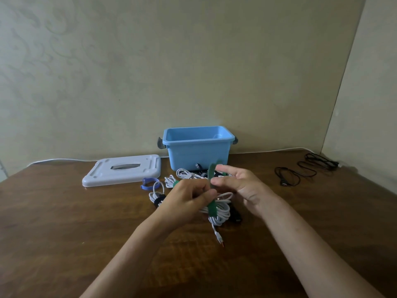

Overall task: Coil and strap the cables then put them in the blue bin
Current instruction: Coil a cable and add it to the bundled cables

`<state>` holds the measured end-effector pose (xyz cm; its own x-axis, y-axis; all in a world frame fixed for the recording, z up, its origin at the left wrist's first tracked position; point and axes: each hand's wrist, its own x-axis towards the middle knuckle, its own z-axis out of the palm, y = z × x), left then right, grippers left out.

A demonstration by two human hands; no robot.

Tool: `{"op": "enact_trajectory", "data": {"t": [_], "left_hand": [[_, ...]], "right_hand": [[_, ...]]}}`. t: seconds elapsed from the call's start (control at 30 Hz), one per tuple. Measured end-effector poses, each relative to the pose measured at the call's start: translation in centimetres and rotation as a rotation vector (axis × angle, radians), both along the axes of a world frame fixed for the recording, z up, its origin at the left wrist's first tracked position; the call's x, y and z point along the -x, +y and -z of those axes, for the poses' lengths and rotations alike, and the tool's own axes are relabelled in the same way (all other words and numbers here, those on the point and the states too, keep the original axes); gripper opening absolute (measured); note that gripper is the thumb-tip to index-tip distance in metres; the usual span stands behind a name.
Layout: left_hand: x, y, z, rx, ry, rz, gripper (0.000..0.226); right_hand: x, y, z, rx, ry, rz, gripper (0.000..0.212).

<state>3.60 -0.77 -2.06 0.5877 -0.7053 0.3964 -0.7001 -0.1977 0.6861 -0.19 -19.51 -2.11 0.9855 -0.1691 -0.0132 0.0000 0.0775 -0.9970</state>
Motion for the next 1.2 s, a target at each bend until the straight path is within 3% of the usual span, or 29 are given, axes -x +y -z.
{"op": "enact_trajectory", "data": {"t": [0.17,0.3,0.5,0.73,0.87,1.03,1.13,1.2], "left_hand": [[0.2,-0.6,0.5,-0.066,-0.033,-0.064,0.028],[0.6,-0.6,0.4,-0.008,0.127,-0.099,0.012],[0.5,-0.5,0.3,-0.053,0.176,-0.087,0.016],[-0.1,-0.1,0.5,-0.038,0.425,0.005,0.022],[0.3,-0.1,-0.1,-0.073,0.356,0.031,0.017],[-0.5,0.2,0.3,-0.070,0.181,-0.108,0.013],[-1.0,0.9,-0.1,0.049,0.332,-0.202,0.015],[-1.3,1.5,-0.4,0.129,0.483,-0.202,0.013]], "right_hand": [[0.4,0.6,-0.2,0.236,-0.037,0.103,0.021],[0.9,1.0,-0.4,0.294,-0.134,0.152,0.016],[0.7,1.9,-0.2,0.356,-0.302,0.214,0.013],[0.9,2.7,-0.4,0.423,-0.445,0.223,0.007],[1.1,2.9,-0.6,0.445,-0.485,0.209,0.009],[1.0,3.1,-0.3,0.503,-0.499,0.142,0.014],[1.0,3.2,0.0,0.611,-0.423,0.052,0.038],[1.0,3.4,0.2,0.662,-0.398,0.007,0.042]]}}
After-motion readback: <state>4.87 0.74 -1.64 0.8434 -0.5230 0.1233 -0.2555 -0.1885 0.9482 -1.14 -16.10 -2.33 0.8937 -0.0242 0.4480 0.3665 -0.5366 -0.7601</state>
